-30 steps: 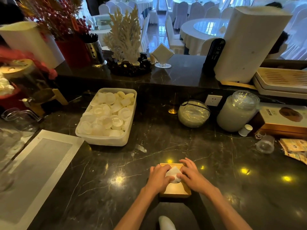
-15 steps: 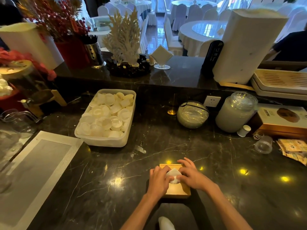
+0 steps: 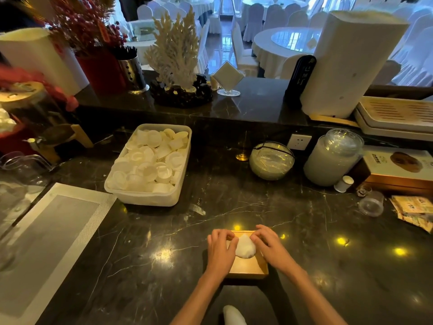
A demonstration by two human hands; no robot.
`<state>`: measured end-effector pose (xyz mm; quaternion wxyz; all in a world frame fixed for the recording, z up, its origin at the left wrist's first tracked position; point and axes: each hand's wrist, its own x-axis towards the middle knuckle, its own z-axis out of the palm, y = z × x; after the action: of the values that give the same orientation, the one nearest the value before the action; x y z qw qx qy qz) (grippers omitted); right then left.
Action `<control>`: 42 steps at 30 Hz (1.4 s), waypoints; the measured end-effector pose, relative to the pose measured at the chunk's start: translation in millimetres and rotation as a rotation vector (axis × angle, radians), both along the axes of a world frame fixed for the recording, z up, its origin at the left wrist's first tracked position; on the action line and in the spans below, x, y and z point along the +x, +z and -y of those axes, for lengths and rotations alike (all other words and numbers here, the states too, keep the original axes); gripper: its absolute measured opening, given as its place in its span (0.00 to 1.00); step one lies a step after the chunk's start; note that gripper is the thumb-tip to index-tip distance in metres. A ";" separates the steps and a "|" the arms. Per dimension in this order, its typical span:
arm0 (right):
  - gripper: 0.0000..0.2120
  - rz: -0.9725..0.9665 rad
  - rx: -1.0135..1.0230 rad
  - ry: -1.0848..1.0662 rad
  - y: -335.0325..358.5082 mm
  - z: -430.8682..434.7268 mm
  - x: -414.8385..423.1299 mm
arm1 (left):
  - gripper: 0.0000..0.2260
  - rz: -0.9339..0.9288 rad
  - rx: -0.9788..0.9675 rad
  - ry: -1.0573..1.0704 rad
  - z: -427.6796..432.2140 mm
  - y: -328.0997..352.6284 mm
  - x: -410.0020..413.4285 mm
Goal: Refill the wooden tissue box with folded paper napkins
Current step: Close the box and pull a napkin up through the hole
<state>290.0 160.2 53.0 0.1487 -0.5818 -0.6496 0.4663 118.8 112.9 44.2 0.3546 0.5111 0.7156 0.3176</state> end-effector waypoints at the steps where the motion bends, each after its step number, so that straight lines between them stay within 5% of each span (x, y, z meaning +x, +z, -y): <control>1: 0.09 -0.086 -0.021 -0.092 2.4 5.1 -0.6 | 0.06 0.056 0.001 0.031 1.6 -0.5 -0.4; 6: 0.18 -0.558 -0.343 -0.453 4.8 39.7 -2.4 | 0.25 0.474 -0.184 0.166 19.8 -4.7 1.4; 12: 0.21 -0.615 -0.494 -0.474 -1.9 57.8 -6.1 | 0.27 0.717 -0.294 0.050 40.8 1.6 10.0; 22: 0.22 -0.810 -0.553 -0.587 -12.0 -15.6 -34.7 | 0.19 0.740 -0.240 0.166 -44.4 -5.2 -17.2; 29: 0.28 -0.885 -0.517 -0.543 -17.7 -149.1 -65.4 | 0.28 0.622 -0.206 0.115 -181.9 -2.2 -50.0; 32: 0.22 -0.921 -0.502 -0.546 -25.7 -192.1 -75.0 | 0.20 0.622 -0.174 0.103 -232.3 -6.5 -61.5; 42: 0.21 -1.004 -0.500 -0.530 -45.0 -230.7 -79.9 | 0.25 0.669 -0.150 0.159 -277.9 -18.4 -61.4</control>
<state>210.1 390.9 8.0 0.4061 -0.4500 -0.2049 0.7685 57.4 390.7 25.8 0.5800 0.2938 0.6188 0.4409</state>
